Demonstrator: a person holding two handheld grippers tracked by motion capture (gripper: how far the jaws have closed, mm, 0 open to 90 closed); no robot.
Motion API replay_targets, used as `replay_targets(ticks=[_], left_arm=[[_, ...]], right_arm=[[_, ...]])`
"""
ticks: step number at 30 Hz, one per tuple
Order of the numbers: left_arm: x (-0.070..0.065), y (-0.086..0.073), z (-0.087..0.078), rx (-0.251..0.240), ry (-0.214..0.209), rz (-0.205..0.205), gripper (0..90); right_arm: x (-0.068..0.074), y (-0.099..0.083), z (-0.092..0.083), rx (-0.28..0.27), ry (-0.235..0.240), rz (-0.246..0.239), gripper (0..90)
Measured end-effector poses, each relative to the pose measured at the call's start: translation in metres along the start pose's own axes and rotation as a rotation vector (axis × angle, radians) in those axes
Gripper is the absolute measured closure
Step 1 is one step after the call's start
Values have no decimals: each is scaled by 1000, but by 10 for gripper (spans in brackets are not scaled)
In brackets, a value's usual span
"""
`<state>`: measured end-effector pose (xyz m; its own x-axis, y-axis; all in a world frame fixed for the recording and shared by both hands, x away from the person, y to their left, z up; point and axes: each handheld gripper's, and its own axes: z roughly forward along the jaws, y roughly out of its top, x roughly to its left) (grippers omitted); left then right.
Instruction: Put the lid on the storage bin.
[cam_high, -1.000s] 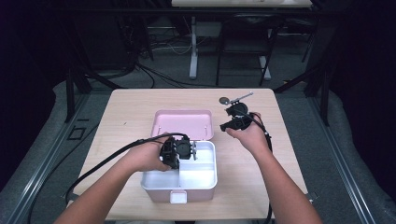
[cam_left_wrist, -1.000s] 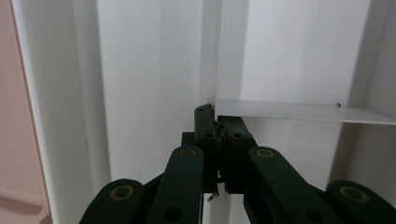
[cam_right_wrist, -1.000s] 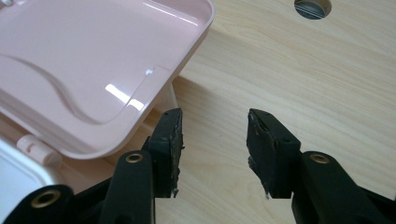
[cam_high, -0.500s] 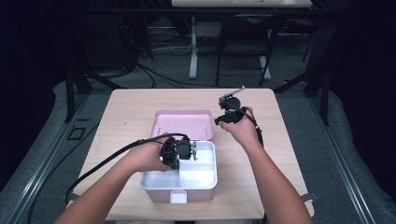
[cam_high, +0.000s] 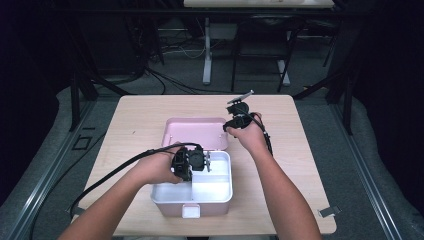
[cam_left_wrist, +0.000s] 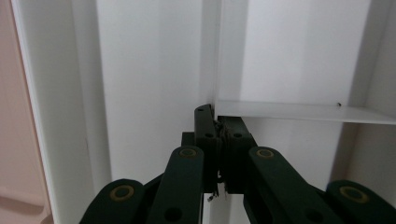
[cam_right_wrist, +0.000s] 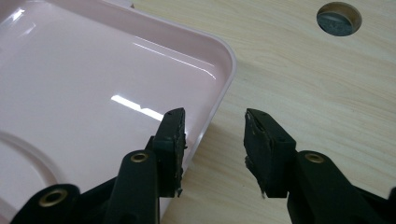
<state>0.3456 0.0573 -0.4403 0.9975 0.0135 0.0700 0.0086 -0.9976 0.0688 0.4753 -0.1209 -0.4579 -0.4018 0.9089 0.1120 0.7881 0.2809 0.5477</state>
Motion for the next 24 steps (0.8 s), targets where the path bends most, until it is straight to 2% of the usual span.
replay_targets(ticks=[2,7,13,24], left_arm=[[0,0,0,0,0,-1,876],[-1,0,0,0,6,0,876],[0,0,0,0,1,0,876],[-1,0,0,-3,5,0,876]], right_arm=[[0,0,4,7,-19,2,588],[1,0,11,20,-14,13,595],[3,0,15,26,-37,9,623],[5,1,22,46,-34,44,692]])
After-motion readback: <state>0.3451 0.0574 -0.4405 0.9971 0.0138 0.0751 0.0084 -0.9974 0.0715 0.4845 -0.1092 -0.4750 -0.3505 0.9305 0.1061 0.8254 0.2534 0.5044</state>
